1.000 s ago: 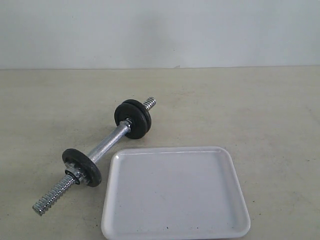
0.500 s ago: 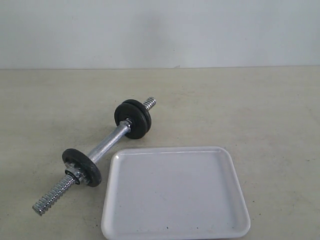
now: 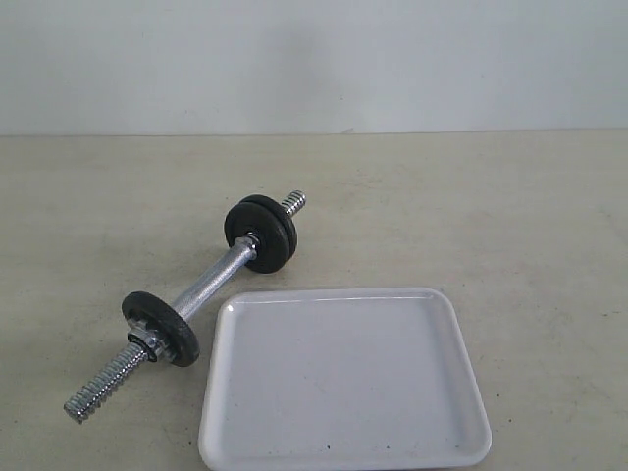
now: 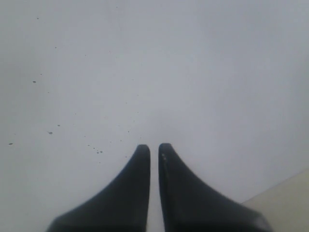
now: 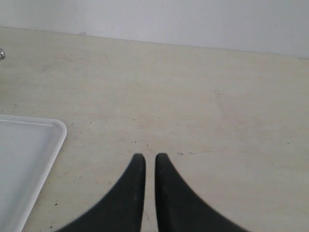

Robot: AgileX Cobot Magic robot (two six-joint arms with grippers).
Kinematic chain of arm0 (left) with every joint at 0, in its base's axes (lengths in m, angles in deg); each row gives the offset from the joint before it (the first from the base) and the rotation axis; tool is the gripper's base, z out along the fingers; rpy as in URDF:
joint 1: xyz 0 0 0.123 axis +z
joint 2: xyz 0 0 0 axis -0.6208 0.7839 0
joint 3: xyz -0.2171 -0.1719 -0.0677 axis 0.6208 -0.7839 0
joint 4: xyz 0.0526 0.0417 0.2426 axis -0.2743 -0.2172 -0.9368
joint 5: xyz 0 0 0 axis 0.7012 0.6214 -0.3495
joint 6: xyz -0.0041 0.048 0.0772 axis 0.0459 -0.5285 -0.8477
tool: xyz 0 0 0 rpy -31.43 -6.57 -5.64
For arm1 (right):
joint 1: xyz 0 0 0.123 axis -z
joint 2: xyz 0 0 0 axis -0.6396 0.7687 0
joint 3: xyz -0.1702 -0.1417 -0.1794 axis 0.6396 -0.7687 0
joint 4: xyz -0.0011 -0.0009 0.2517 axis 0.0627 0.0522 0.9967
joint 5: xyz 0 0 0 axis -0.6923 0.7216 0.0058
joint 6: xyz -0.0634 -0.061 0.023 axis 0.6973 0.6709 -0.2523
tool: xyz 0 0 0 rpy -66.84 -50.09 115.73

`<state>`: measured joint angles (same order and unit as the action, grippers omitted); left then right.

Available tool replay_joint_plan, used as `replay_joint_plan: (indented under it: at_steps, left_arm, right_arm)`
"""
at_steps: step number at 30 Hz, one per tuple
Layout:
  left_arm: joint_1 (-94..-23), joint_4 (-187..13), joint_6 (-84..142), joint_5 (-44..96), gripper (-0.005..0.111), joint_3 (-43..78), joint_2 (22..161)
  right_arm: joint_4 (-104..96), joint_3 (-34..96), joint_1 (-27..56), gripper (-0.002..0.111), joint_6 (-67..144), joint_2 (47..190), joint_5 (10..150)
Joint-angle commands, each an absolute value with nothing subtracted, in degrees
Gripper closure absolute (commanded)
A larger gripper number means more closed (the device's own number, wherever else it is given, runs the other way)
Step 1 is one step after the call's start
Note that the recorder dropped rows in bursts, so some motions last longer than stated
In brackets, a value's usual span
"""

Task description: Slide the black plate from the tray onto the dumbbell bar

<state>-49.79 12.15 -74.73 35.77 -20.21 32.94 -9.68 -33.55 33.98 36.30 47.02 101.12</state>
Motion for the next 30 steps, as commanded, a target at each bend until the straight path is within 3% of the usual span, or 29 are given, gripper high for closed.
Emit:
replay_joint_plan:
  at_steps: [1, 16, 23, 30]
  left_arm:
    - [-49.59, 12.92, -74.22, 35.06, 0.102, -20.5, 32.54]
    - [-49.59, 12.92, -74.22, 33.65, 0.102, -20.5, 32.19]
    - [-49.45, 12.92, -69.46, 33.21, 0.102, -20.79, 24.44]
    - [-42.93, 12.92, -66.94, 31.71, 0.102, -29.36, 21.52]
  right_arm:
    - [-9.66, -33.52, 34.14, 0.103, 36.5, 46.8, 100.51]
    - [-9.66, -33.52, 34.14, 0.103, 36.5, 46.8, 100.51]
    - [-9.66, -33.52, 34.03, 0.103, 36.5, 46.8, 100.51]
    - [-9.66, -33.52, 34.03, 0.103, 36.5, 46.8, 100.89]
